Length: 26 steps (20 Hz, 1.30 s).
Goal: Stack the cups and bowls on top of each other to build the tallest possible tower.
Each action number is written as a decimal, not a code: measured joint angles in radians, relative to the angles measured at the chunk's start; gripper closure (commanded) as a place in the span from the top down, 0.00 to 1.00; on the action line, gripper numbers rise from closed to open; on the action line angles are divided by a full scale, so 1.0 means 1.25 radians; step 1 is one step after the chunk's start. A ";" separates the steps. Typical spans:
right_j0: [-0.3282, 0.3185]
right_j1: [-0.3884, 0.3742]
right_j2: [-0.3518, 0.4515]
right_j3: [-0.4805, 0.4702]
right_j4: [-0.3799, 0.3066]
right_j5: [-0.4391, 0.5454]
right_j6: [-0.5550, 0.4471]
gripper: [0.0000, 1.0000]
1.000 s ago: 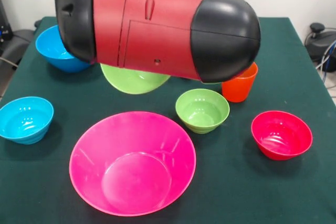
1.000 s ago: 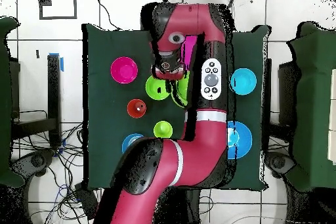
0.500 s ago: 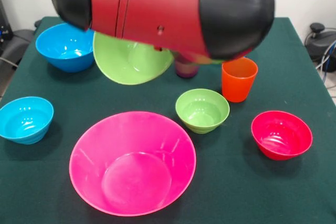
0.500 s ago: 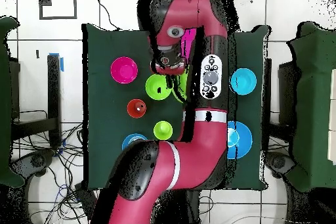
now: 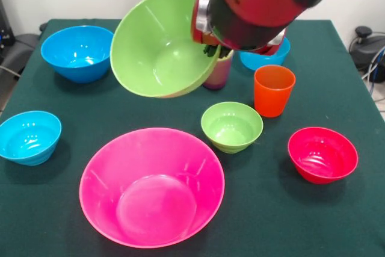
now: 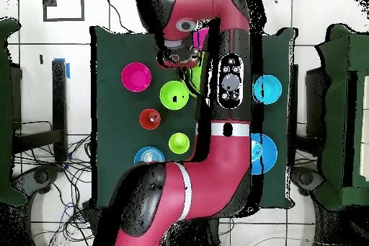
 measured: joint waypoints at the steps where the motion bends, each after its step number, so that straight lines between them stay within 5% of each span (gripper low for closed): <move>1: 0.001 -0.005 -0.002 0.005 0.005 -0.012 0.000 0.00; 26: -0.012 -0.110 -0.064 0.299 0.126 -0.516 0.000 0.00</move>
